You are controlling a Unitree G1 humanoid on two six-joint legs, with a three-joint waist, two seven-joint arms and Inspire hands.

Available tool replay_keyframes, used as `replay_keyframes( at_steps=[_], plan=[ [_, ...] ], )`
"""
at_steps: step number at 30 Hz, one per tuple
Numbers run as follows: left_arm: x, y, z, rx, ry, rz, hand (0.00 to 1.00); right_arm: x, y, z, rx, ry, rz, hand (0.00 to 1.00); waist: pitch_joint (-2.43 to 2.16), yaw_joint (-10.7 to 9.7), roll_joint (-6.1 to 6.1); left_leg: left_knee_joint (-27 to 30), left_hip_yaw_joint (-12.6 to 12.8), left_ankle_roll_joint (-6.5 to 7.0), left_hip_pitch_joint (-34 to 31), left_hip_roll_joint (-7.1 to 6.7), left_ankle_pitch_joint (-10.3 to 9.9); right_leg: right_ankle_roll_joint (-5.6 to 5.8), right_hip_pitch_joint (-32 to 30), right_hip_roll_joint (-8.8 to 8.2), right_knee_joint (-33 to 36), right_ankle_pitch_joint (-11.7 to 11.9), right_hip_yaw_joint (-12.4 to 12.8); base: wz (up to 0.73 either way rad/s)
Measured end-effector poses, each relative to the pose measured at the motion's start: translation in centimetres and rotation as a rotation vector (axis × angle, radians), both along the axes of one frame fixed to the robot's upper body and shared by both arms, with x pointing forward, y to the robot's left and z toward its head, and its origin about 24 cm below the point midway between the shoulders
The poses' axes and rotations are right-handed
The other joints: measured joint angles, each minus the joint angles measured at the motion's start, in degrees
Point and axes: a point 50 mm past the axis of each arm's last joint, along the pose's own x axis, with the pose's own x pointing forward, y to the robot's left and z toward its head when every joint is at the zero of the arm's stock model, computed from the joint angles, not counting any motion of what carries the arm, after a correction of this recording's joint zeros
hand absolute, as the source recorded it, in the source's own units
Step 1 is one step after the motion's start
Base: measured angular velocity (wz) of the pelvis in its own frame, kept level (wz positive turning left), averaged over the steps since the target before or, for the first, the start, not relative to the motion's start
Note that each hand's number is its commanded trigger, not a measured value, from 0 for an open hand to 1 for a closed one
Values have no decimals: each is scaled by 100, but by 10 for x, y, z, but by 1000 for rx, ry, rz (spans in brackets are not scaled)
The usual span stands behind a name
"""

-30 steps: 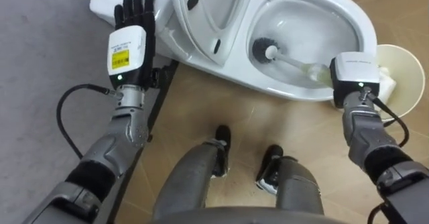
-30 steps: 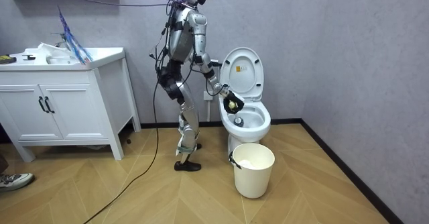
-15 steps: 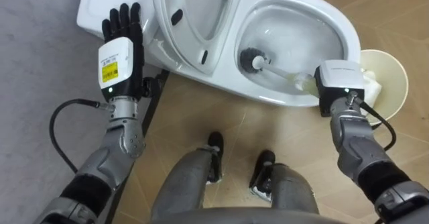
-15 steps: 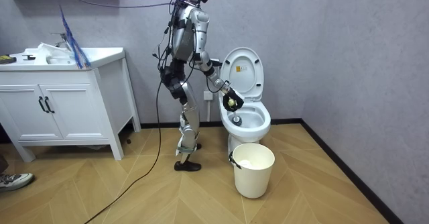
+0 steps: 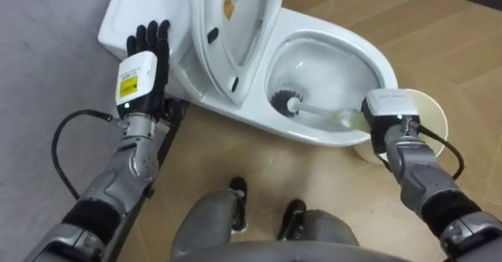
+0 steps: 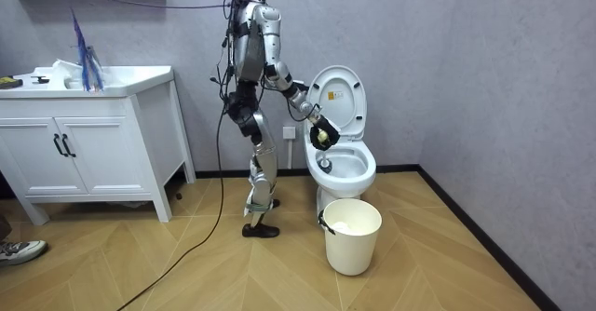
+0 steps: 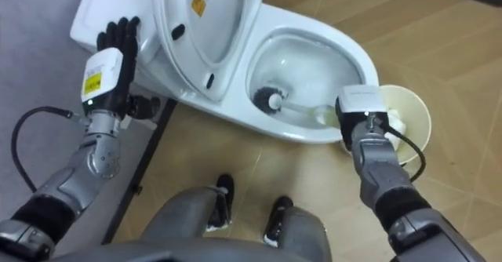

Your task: Brush toilet

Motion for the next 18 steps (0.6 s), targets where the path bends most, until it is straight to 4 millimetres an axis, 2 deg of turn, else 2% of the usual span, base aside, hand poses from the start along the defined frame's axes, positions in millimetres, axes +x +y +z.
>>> replay_keyframes(
  at_steps=[3,4,5,8,11,15,18],
  plan=[
    [-14,1,-8,-22,48,8,0,-22,-5,-13,26,47,-19,100,-76,-7,-95,-193,-87,0,439,-25,-1,74,533,50,-358,55,-34,8],
    [-21,3,-10,-35,71,15,0,-33,-6,-18,41,64,-38,100,-114,-18,-128,-240,-91,1,577,-65,-1,96,722,49,-492,68,-77,14],
    [-29,4,-14,-43,98,20,0,-45,-8,-23,55,85,-60,100,-131,-19,-154,-295,-111,2,711,-98,-2,117,904,50,-611,82,-116,20],
    [-45,4,-19,-83,144,41,0,-68,-14,-31,88,107,-123,100,-149,-2,-146,-432,-185,6,973,-107,-8,164,1223,58,-831,119,-169,9],
    [-64,8,-27,-89,199,68,0,-82,-11,-37,131,120,-165,100,-155,-10,-142,-661,-181,0,1306,-112,-15,178,1518,66,-961,133,-170,0],
    [-81,9,-32,-109,240,90,0,-88,-9,-40,228,118,-235,100,-182,-17,-179,-800,-189,-7,1525,-118,-19,180,1704,75,-1056,132,-198,1],
    [-90,12,-34,-139,259,128,0,-95,-10,-42,287,127,-292,100,-181,-35,-209,-812,-198,-8,1690,-121,-19,180,1899,72,-1147,132,-210,0]
  ],
)
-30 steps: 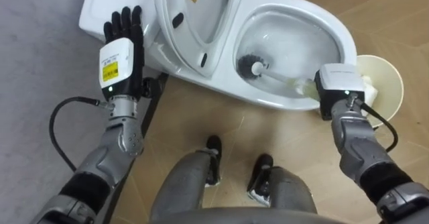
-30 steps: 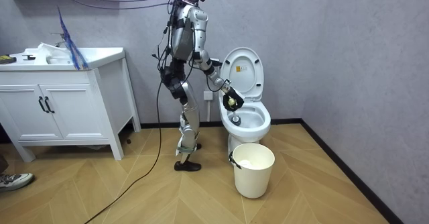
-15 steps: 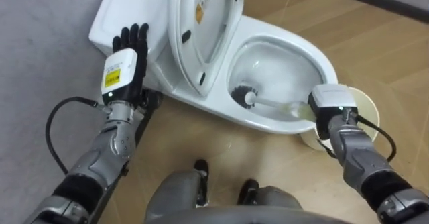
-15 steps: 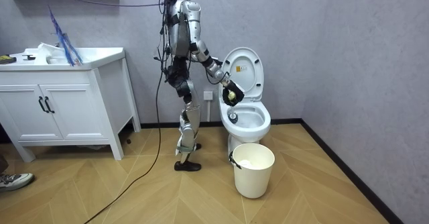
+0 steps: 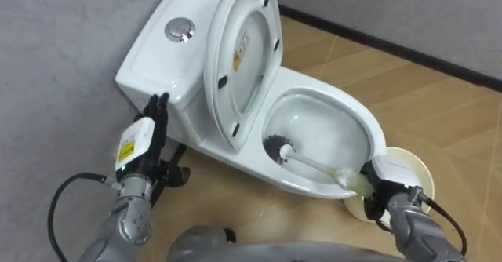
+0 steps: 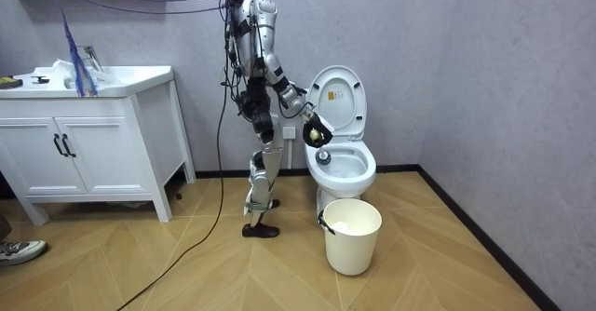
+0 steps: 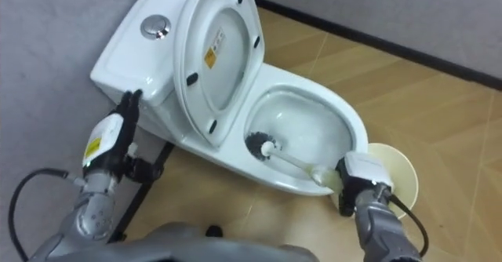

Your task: Brush toilet

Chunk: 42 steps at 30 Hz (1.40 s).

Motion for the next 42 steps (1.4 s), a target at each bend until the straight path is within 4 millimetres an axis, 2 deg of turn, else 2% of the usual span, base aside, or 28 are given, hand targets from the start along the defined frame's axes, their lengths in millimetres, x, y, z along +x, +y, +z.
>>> replay_keyframes(
  at_steps=[7,13,18,21,26,29,32,33,39,42],
  plan=[
    [-2,18,3,-40,-21,141,0,-18,-7,-7,68,28,-110,100,6,18,19,-73,5,-32,152,11,-32,4,147,36,-90,-3,-52,3],
    [-18,31,-3,-215,-16,345,0,-29,-9,-8,159,-14,-224,100,15,26,31,-199,19,-34,286,0,-34,5,190,47,-78,-2,39,-8],
    [-54,50,-27,-290,95,569,0,-29,-9,-8,201,-76,-326,100,18,35,15,-322,157,-48,442,10,-43,6,251,59,-124,-5,152,-12],
    [-92,59,-43,-313,205,726,0,-30,-9,-8,206,-122,-385,100,15,-7,-9,-326,166,-64,473,13,-83,6,290,89,-193,-4,210,-9],
    [-131,63,-63,-277,399,834,0,-42,-18,-11,199,-135,-518,100,14,-32,25,-309,184,-60,543,20,-148,10,356,94,-210,-7,241,-3],
    [-145,63,-70,-239,502,849,0,-48,-24,-12,181,-148,-576,100,13,-116,68,-313,292,-60,560,37,-167,12,337,97,-208,-8,351,-14],
    [-149,62,-74,-216,580,828,0,-52,-30,-10,162,-173,-624,100,15,-185,117,-330,491,-55,654,78,-206,12,354,139,-194,-7,532,-29],
    [-147,62,-75,-217,592,824,0,-53,-31,-10,159,-184,-642,100,10,-271,123,-330,511,-57,673,81,-216,12,355,144,-186,-7,568,-24],
    [-124,60,-76,-218,589,782,0,-66,-31,-14,176,-216,-812,100,-9,-478,174,-405,740,-59,847,121,-222,7,352,173,-189,-4,880,-25],
    [-123,59,-77,-220,594,775,0,-74,-33,-16,161,-208,-860,100,-13,-589,186,-408,812,-58,912,123,-222,5,360,173,-179,4,1013,-28]
  ],
)
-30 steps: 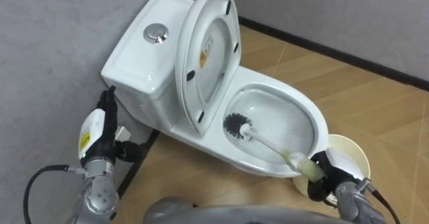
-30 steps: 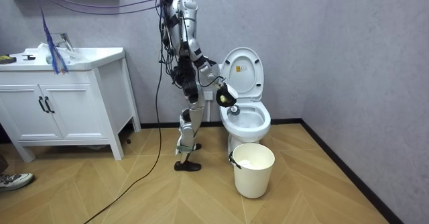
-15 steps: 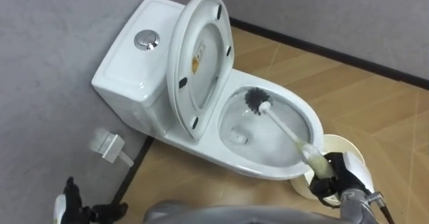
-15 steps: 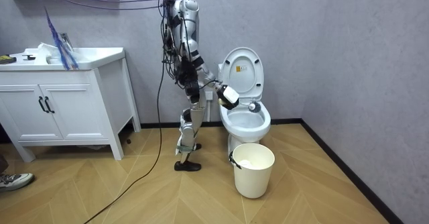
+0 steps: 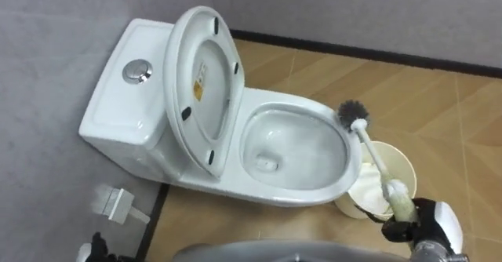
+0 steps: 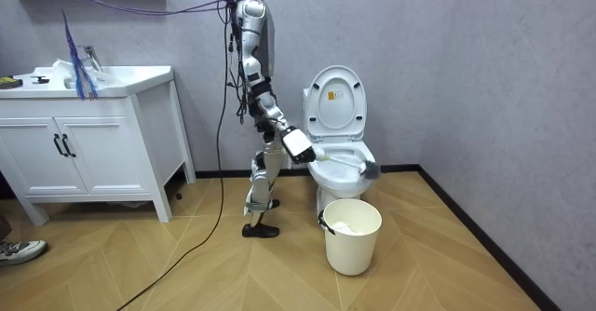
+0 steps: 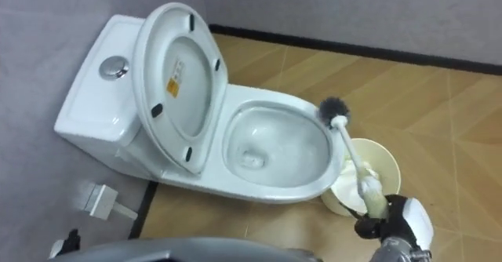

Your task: Brush toilet

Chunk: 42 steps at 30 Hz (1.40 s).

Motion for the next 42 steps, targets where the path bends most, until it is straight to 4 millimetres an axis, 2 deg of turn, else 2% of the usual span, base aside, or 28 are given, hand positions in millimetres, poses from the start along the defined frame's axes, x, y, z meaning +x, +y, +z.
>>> replay_keyframes(
  at_steps=[3,8,11,12,13,14,25,31,33,38,42],
  plan=[
    [0,-2,-1,-11,29,-26,0,-8,-2,-2,-11,29,-51,100,-6,-60,21,-5,20,1,34,10,-1,-7,-17,14,6,34,165,-27],
    [1,-3,-3,-28,79,-108,0,-22,-6,-5,24,44,-209,100,-2,-309,49,-4,36,1,34,2,-3,-5,-17,9,2,33,168,0],
    [-1,-6,-4,-38,112,-133,0,-32,-6,-7,43,77,-248,100,-4,-332,70,0,34,1,33,5,-3,-5,-26,12,7,33,190,-1],
    [-1,-6,-4,-36,117,-140,0,-34,-6,-7,46,83,-253,96,-3,-332,72,1,35,1,33,5,-3,-5,-26,12,7,33,194,0],
    [-1,-8,-5,-36,126,-149,0,-38,-6,-7,48,93,-262,42,-1,-332,77,5,36,1,29,5,-4,-5,-35,11,9,33,199,-4],
    [-2,-10,-6,-38,135,-158,0,-40,-6,-8,49,100,-270,1,0,-316,87,6,36,-1,26,8,-7,-3,-60,12,7,32,217,-10],
    [-18,-14,-10,-85,213,-159,0,-42,-5,-9,62,118,-278,0,4,-276,85,3,25,-9,97,17,-21,6,-111,23,100,26,388,-7],
    [-20,-15,-10,-94,227,-157,0,-45,-4,-11,64,146,-277,0,6,-216,44,2,4,-4,98,20,-27,13,-115,22,106,29,389,0],
    [-19,-15,-10,-97,228,-158,0,-46,-4,-11,61,160,-272,0,6,-182,44,4,-18,-7,93,58,-107,14,-117,34,103,29,368,4],
    [-21,-15,-11,-103,243,-154,0,-44,-2,-12,62,164,-263,0,8,-172,-23,10,-25,-9,104,59,-125,14,-92,69,89,30,356,0],
    [-20,-15,-11,-103,243,-155,0,-42,-2,-12,63,159,-261,0,9,-171,-26,15,-25,-9,103,60,-125,14,-87,68,80,30,357,0]
  ],
)
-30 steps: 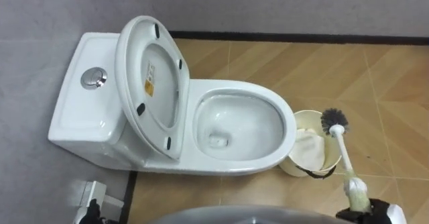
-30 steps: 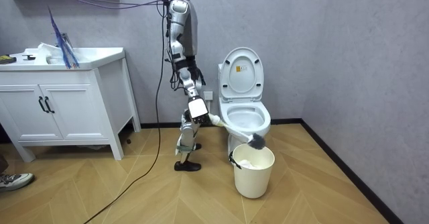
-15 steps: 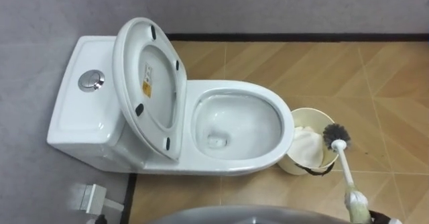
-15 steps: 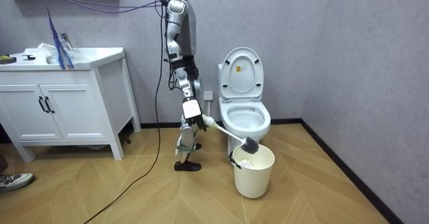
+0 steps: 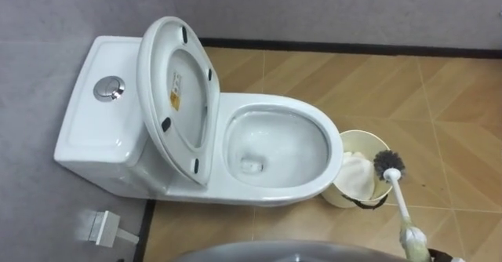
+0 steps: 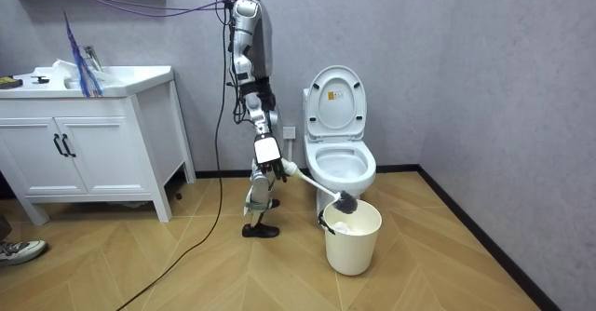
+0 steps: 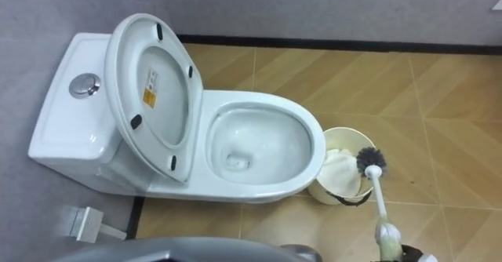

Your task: Brush toilet

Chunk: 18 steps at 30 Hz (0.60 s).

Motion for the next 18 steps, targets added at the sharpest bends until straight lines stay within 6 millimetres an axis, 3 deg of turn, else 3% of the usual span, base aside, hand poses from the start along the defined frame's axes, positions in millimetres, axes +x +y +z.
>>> replay_keyframes(
  at_steps=[18],
  plan=[
    [2,0,0,1,-6,-7,0,1,2,-3,19,27,12,0,3,1,15,-1,2,0,-1,-6,0,-1,-1,-4,-18,0,15,0]
  ],
)
